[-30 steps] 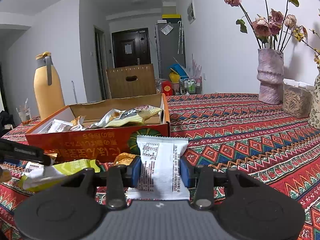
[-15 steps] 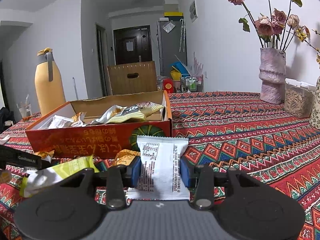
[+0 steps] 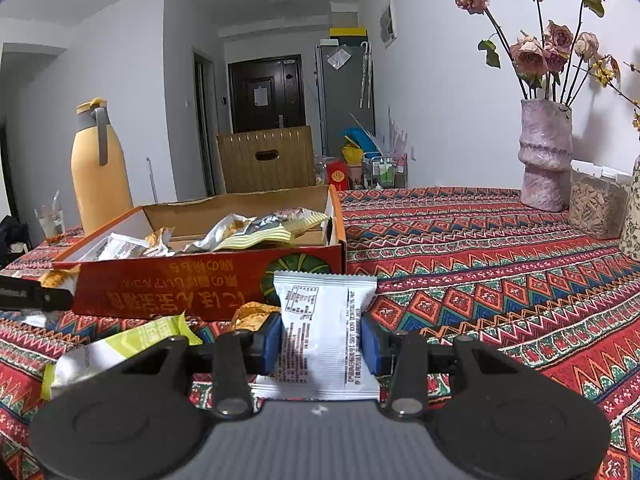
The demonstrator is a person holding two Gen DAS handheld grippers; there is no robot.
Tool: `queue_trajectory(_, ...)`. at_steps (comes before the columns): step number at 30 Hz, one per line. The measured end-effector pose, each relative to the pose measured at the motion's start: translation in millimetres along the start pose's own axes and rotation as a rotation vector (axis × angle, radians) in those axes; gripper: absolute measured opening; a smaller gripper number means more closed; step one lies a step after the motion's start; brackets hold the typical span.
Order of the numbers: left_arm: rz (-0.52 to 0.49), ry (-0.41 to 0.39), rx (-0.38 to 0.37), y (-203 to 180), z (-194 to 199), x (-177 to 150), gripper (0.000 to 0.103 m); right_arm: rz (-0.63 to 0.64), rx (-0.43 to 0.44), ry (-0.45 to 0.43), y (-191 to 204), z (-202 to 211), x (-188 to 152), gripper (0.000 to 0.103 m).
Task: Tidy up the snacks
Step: 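Carry both held packets into the box and open both tools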
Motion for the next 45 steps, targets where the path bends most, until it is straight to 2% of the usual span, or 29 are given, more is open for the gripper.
queue_trajectory(11,-0.007,-0.044,-0.034,-12,23,21,0.046,0.033,0.017,-0.058,8,17,17,0.04)
queue_trajectory(22,-0.04,-0.1,-0.056,-36,31,58,0.046,0.072,0.062,-0.146,31,26,76,0.04)
queue_trajectory(36,-0.011,-0.138,-0.055,-44,3,107,0.046,0.043,0.091,-0.155,58,-29,134,0.04)
queue_trajectory(41,0.029,-0.136,-0.051,-40,-21,121,0.046,0.025,0.084,-0.145,62,-55,136,0.04)
queue_trajectory(45,0.043,-0.123,-0.048,-35,-43,117,0.046,0.041,0.062,-0.166,63,-68,127,0.04)
Point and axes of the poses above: each gripper's, at about its wrist camera, not at the fingertips, and z roughly against the way its jaws point, y to its left, x to its top, the point moved 10 cm from there along -z, roughly the way its jaws point, and after that the axes turned 2 degrees about -x, right-handed, at the moved point
